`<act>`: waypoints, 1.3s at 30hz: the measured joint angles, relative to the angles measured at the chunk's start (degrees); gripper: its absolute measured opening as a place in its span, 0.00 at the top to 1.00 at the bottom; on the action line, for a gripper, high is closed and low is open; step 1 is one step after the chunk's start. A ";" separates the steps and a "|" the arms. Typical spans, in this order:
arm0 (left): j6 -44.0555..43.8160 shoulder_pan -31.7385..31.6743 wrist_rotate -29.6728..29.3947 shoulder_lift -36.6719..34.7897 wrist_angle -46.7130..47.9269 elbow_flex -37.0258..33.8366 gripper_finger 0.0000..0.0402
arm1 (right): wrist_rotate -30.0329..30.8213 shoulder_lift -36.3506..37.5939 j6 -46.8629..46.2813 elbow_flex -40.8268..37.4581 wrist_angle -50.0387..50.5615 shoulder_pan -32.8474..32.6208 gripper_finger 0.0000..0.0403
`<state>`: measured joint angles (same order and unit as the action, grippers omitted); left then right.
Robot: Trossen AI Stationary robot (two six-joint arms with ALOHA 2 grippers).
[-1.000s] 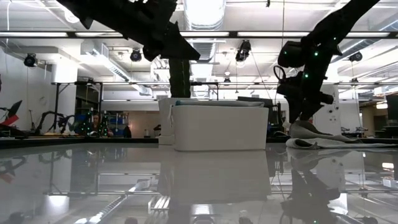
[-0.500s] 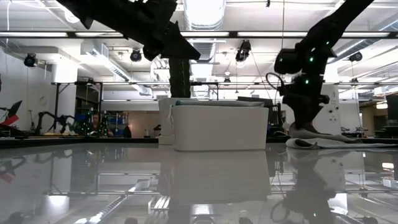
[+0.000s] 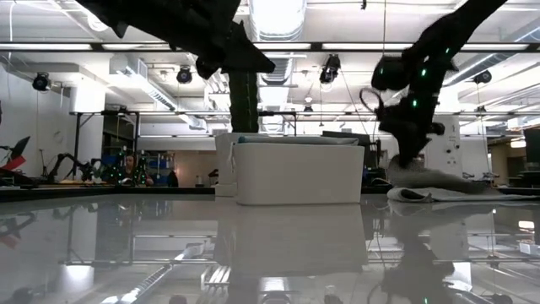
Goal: Fold microfiber towels
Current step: Fold the gray towel
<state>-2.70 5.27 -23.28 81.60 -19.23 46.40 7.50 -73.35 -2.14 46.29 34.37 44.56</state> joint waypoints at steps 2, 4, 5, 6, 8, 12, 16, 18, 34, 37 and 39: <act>0.06 0.32 0.01 0.00 -1.09 -0.01 1.00 | -0.04 3.21 -1.30 0.39 1.05 -1.91 0.97; 0.04 0.65 0.01 0.00 -2.09 -0.01 1.00 | -0.04 6.71 -2.51 1.44 2.49 -4.41 0.98; 0.04 0.85 0.01 0.00 -2.61 -0.05 1.00 | -0.04 8.63 -3.12 2.03 2.99 -5.99 0.98; 0.03 1.04 0.01 0.00 -3.21 -0.06 1.00 | -0.04 10.53 -3.97 2.61 3.26 -7.64 0.98; 0.05 1.44 0.01 0.00 -3.86 -0.06 1.00 | -0.21 14.40 -5.13 3.77 3.45 -11.24 0.98; 0.07 2.41 0.09 0.02 -6.33 -0.10 1.00 | -0.15 21.24 -8.11 6.99 3.67 -19.10 0.98; 0.68 3.66 0.33 0.02 -10.13 -0.10 1.00 | 0.23 25.59 -11.46 10.39 3.11 -26.83 0.98; 2.87 4.57 0.37 0.02 -13.06 -0.10 1.00 | 1.62 26.60 -12.57 11.91 2.79 -30.79 0.98; 12.20 10.80 0.45 0.06 -25.87 1.02 0.55 | 22.69 13.01 -17.37 25.11 2.64 -59.24 0.98; 11.97 10.79 0.41 0.58 -25.94 1.02 0.47 | 22.73 8.23 -17.39 27.96 2.65 -61.69 0.98; 10.55 10.80 0.42 0.87 -25.49 0.93 0.44 | 22.83 5.04 -17.32 30.06 2.61 -62.97 0.98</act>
<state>7.85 16.08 -22.85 82.48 -44.72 47.33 30.34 -68.31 -19.46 76.35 36.98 -18.41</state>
